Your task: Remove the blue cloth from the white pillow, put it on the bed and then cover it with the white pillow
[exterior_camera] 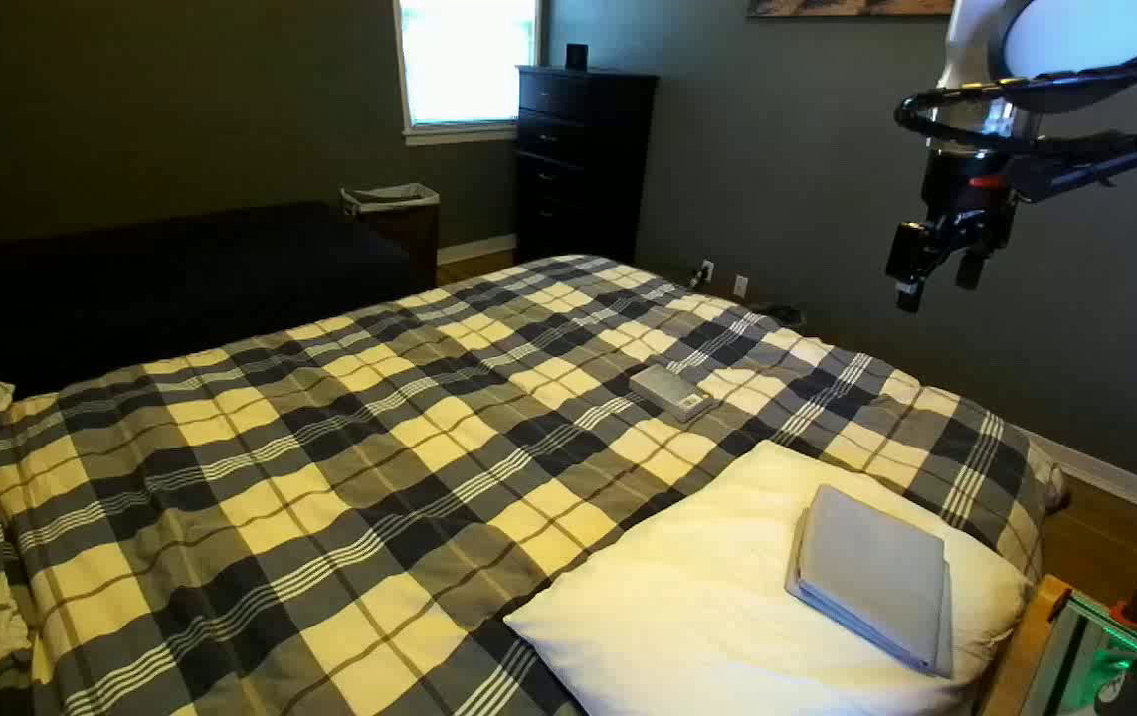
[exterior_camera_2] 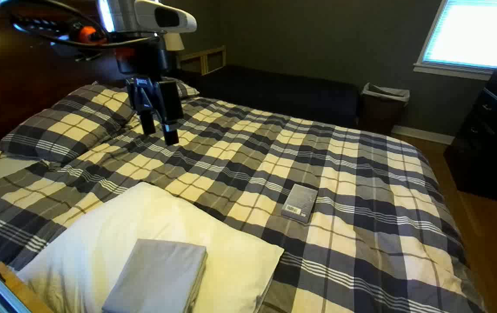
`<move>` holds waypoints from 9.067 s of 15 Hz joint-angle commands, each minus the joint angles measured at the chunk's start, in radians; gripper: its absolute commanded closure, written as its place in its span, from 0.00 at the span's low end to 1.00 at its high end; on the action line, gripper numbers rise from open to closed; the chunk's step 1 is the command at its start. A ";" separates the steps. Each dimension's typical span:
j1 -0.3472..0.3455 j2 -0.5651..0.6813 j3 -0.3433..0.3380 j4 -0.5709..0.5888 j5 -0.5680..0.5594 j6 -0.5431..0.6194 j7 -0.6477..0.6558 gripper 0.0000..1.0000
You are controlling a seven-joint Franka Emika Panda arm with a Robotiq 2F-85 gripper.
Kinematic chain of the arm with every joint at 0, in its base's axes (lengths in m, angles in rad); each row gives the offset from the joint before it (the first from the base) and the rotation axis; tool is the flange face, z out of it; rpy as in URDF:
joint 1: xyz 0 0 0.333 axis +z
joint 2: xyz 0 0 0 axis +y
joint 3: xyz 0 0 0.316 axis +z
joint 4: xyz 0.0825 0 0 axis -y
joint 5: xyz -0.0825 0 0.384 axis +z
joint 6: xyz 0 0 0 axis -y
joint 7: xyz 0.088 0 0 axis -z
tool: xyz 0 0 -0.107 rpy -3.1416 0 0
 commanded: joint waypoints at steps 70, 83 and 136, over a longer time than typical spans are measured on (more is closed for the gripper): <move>0.348 1.154 -0.083 0.138 -0.069 0.376 0.318 0.42; 0.371 1.033 -0.148 0.096 -0.146 0.363 0.476 0.96; -0.074 0.642 -0.269 0.115 -0.599 0.116 0.858 0.96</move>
